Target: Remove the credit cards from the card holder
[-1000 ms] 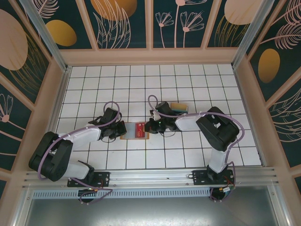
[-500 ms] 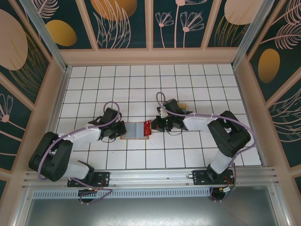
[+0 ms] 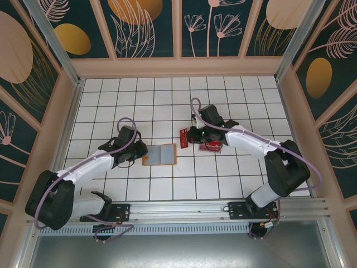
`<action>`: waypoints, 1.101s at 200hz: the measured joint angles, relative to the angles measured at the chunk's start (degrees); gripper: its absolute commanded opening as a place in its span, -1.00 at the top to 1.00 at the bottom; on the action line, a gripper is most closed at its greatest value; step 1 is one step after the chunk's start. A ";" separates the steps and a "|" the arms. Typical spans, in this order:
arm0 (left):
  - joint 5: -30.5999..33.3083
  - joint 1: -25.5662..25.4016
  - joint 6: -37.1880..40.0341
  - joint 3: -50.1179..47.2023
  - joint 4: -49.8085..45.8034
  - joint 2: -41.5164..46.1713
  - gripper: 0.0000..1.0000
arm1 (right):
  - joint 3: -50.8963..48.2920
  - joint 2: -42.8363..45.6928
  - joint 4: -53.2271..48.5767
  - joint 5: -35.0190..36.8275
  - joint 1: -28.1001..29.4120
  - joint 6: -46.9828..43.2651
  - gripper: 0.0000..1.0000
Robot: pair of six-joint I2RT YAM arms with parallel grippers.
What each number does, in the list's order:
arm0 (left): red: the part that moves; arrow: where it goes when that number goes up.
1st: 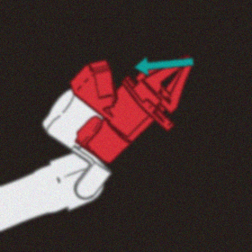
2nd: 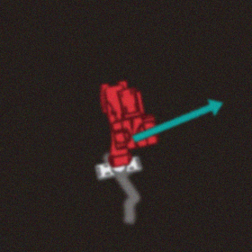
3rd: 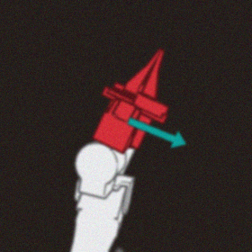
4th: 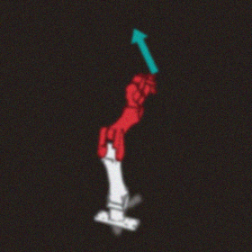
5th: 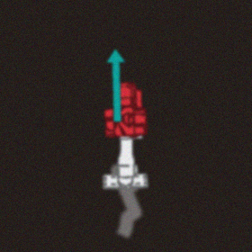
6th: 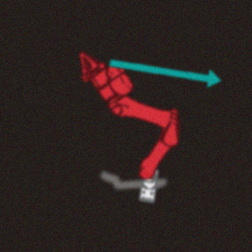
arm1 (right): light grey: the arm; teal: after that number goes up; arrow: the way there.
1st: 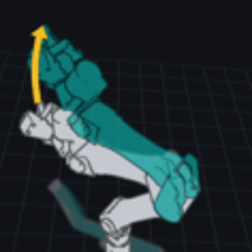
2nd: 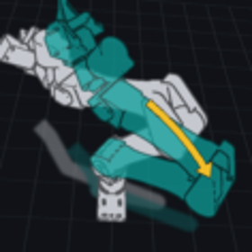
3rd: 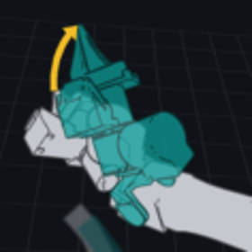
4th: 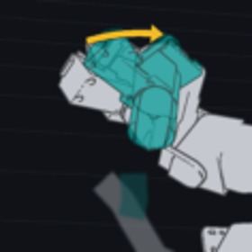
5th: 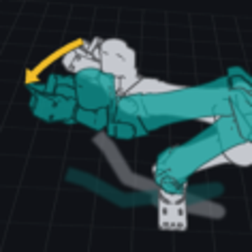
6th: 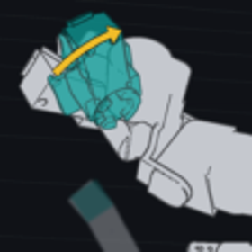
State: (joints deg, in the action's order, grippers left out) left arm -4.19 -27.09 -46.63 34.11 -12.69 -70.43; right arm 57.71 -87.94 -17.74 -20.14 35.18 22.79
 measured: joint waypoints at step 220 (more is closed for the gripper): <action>4.35 0.00 0.55 1.33 0.90 12.02 -0.97 | 1.25 8.83 -23.12 40.09 9.33 -57.92 1.00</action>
State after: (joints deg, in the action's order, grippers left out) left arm 0.16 -27.09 -46.09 35.44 -11.79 -58.41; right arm 58.96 -79.11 -40.86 19.94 44.51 -35.14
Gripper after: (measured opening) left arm 0.985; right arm 0.050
